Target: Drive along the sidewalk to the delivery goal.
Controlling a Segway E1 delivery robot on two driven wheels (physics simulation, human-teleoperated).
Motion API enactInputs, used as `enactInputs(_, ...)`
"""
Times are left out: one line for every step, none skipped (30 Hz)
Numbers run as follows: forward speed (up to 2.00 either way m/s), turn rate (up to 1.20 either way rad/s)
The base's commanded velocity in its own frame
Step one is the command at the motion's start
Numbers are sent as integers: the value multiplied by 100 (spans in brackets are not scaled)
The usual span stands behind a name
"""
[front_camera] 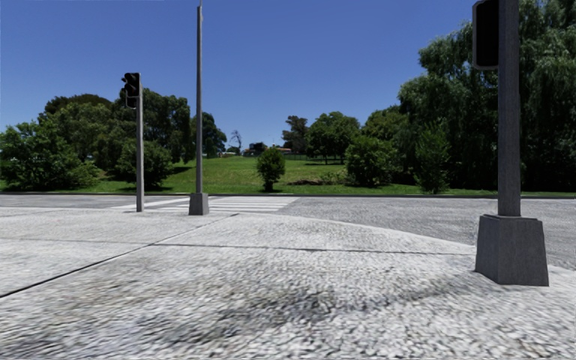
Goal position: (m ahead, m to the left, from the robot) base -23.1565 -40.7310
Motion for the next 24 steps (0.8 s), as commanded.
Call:
enactInputs(200, 0)
enactInputs(200, 0)
enactInputs(200, -62)
enactInputs(200, -120)
enactInputs(200, -120)
enactInputs(196, -120)
enactInputs(181, -120)
enactInputs(181, -120)
enactInputs(157, -120)
enactInputs(120, -120)
enactInputs(99, -120)
enactInputs(93, -120)
enactInputs(93, -120)
enactInputs(93, -120)
enactInputs(91, -120)
enactInputs(86, -120)
enactInputs(79, -120)
enactInputs(77, -120)
enactInputs(77, -120)
enactInputs(75, -120)
enactInputs(74, -120)
enactInputs(73, -120)
enactInputs(73, -120)
enactInputs(79, -120)
